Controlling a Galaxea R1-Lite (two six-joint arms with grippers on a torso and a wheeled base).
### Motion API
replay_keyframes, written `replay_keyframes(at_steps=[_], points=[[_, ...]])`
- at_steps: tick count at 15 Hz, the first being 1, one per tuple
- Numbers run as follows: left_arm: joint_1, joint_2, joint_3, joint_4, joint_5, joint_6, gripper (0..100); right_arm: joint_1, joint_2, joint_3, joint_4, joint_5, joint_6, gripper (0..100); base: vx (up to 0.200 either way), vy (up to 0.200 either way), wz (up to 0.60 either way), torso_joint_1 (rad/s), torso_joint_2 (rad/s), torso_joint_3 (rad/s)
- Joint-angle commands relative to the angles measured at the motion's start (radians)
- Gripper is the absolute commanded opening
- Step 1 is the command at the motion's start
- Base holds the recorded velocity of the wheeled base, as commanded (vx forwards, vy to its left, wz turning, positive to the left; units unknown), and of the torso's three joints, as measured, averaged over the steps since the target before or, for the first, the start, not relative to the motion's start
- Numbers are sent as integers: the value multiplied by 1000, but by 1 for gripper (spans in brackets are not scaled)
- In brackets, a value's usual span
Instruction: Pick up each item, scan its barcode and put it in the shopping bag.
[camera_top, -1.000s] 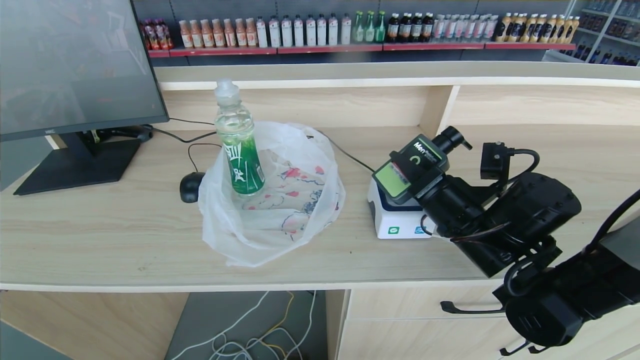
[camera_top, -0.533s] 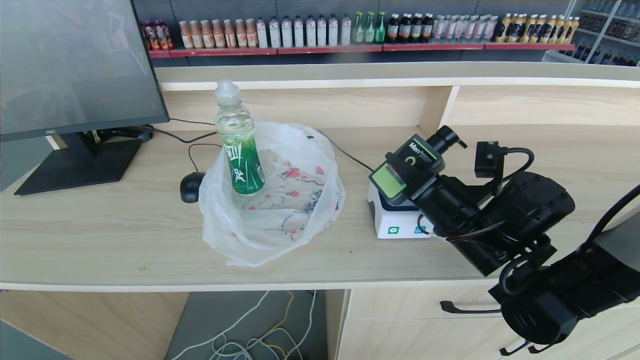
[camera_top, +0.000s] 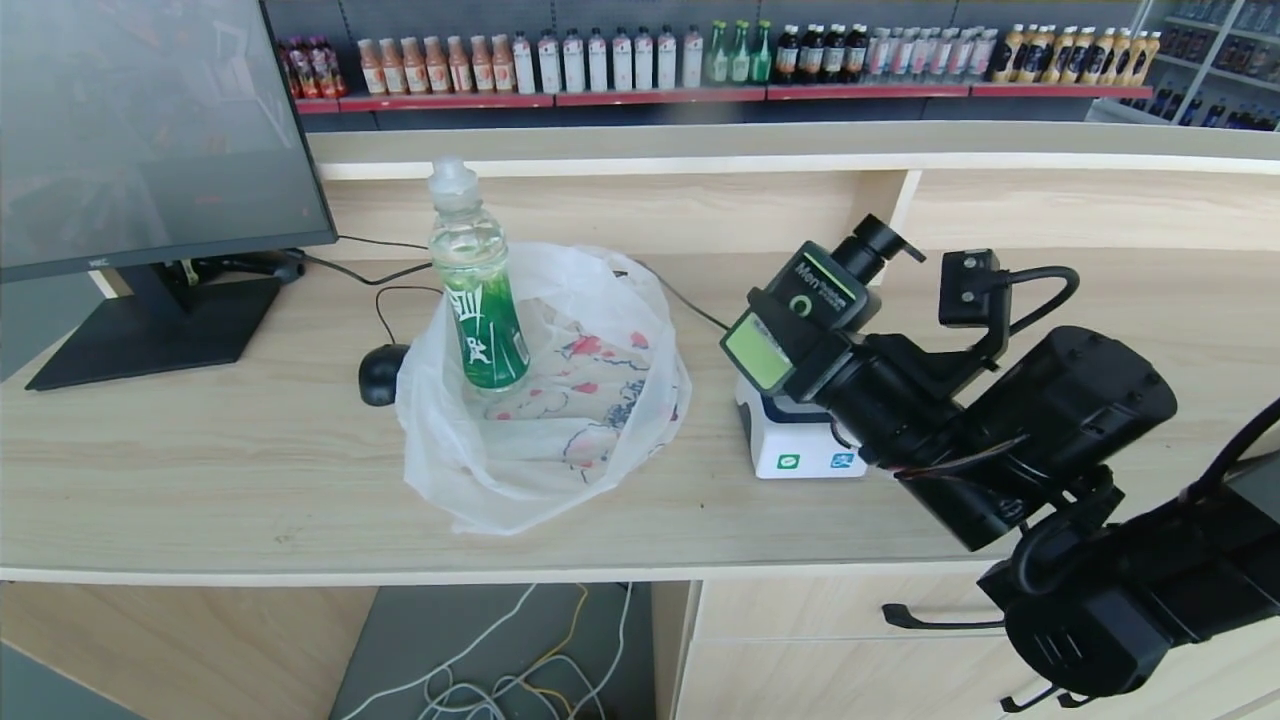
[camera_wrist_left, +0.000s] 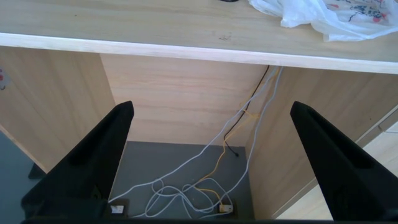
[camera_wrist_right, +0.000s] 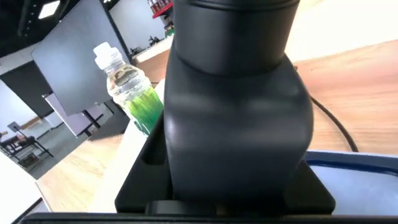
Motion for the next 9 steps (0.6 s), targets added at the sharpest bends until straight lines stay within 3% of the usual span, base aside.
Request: replay_keyframes(at_steps=[1, 5, 9], points=[[1, 0, 0, 0, 0, 0, 100, 13, -30, -9, -3, -1, -70, 0, 0, 0, 0, 0, 0, 0], [1, 0, 0, 0, 0, 0, 100, 56, -76, -2, -3, -2, -274, 0, 0, 0, 0, 0, 0, 0], [1, 0, 0, 0, 0, 0, 100, 55, -85, 101, -3, -7, -508, 0, 0, 0, 0, 0, 0, 0]])
